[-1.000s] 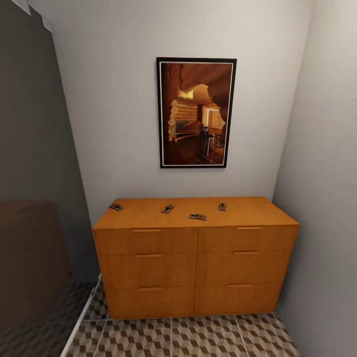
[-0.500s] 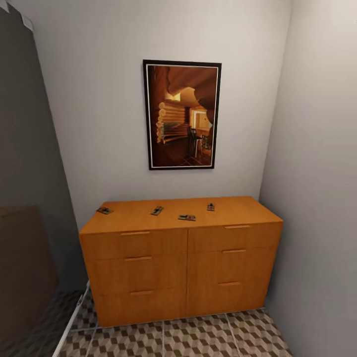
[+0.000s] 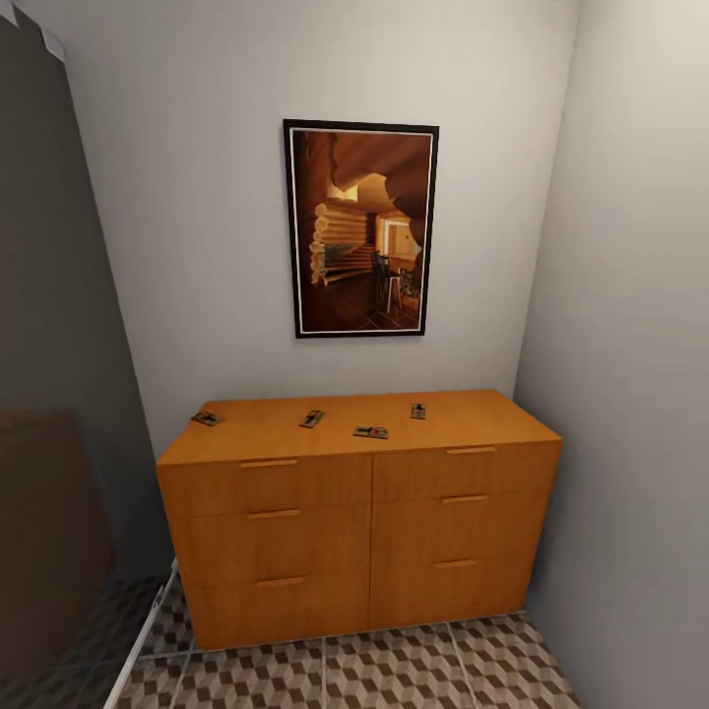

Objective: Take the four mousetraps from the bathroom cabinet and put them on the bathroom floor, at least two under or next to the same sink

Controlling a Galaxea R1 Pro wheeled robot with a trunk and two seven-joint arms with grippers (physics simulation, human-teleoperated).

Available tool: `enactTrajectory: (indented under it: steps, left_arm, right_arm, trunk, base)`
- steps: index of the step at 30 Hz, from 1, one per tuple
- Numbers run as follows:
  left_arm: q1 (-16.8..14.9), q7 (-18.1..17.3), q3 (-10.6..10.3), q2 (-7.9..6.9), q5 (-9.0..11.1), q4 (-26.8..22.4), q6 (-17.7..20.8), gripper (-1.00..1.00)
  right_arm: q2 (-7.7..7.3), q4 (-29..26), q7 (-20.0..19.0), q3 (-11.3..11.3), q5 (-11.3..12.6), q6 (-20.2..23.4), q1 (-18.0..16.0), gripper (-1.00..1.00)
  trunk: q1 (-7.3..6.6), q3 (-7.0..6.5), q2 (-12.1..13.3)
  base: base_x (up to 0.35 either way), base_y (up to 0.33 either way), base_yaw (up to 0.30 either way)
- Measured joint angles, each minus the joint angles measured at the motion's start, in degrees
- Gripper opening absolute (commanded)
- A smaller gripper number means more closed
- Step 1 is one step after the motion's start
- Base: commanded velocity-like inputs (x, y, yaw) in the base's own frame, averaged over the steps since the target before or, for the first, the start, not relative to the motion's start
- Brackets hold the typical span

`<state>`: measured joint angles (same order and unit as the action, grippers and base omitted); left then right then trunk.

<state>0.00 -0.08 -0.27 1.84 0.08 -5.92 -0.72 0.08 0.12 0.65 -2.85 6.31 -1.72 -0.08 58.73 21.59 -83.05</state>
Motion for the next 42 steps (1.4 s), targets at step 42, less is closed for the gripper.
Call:
enactTrajectory:
  steps: [42]
  left_arm:
    - [0.00,0.65,0.49,0.20,0.62,-1.59,0.08,1.00]
  right_arm:
    - [-0.23,-0.24,0.13,0.52,-1.25,0.54,0.00,1.00]
  trunk:
    - [0.00,-0.01,0.00]
  base:
    - [0.000,0.000,0.000]
